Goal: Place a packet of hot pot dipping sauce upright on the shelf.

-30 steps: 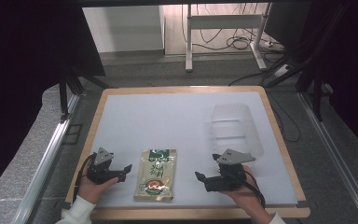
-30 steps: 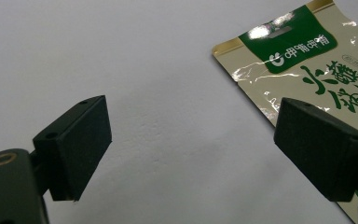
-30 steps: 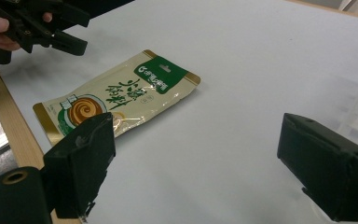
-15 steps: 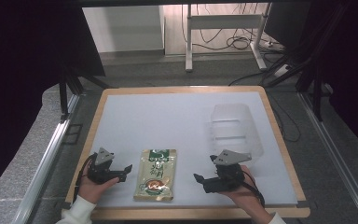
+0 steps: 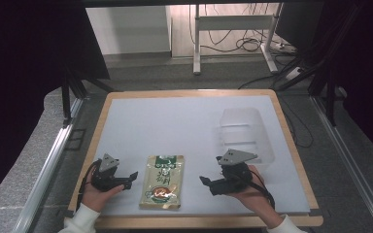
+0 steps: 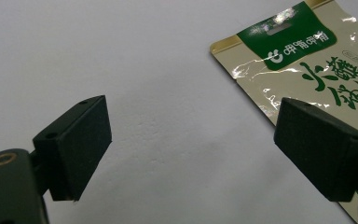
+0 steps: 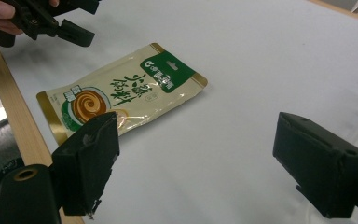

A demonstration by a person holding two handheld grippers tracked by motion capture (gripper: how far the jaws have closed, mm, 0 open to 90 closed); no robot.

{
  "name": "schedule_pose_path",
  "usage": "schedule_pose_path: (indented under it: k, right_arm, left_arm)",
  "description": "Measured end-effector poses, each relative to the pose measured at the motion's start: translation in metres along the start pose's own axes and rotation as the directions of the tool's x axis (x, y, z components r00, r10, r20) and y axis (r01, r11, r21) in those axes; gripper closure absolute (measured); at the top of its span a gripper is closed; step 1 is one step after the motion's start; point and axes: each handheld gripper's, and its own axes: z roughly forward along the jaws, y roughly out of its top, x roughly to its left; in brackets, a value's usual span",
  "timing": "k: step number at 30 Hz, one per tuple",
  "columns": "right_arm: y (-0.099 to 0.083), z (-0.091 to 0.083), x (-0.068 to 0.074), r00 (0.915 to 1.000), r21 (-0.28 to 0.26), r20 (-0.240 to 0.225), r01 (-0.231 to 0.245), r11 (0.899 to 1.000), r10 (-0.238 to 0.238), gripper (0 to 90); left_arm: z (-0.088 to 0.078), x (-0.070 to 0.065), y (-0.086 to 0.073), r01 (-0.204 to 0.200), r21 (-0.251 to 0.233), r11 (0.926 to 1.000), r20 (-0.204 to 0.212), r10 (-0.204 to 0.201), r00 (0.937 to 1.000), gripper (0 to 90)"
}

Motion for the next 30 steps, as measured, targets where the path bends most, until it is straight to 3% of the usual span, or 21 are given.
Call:
schedule_pose_path:
  k: [13,30]
  right_arm:
    - [0.034,0.008,0.000,0.9988,-0.010,-0.018,0.044,0.999,-0.044,16.1]
    - [0.064,0.041,0.001,0.9951,0.005,-0.081,0.058,0.998,-0.057,16.3]
  left_arm:
    - [-0.002,0.001,0.000,0.006,-0.006,1.0000,-0.002,-0.006,1.0000,10.9]
    - [-0.001,0.001,0.000,0.006,-0.010,0.9999,-0.003,-0.006,1.0000,10.9]
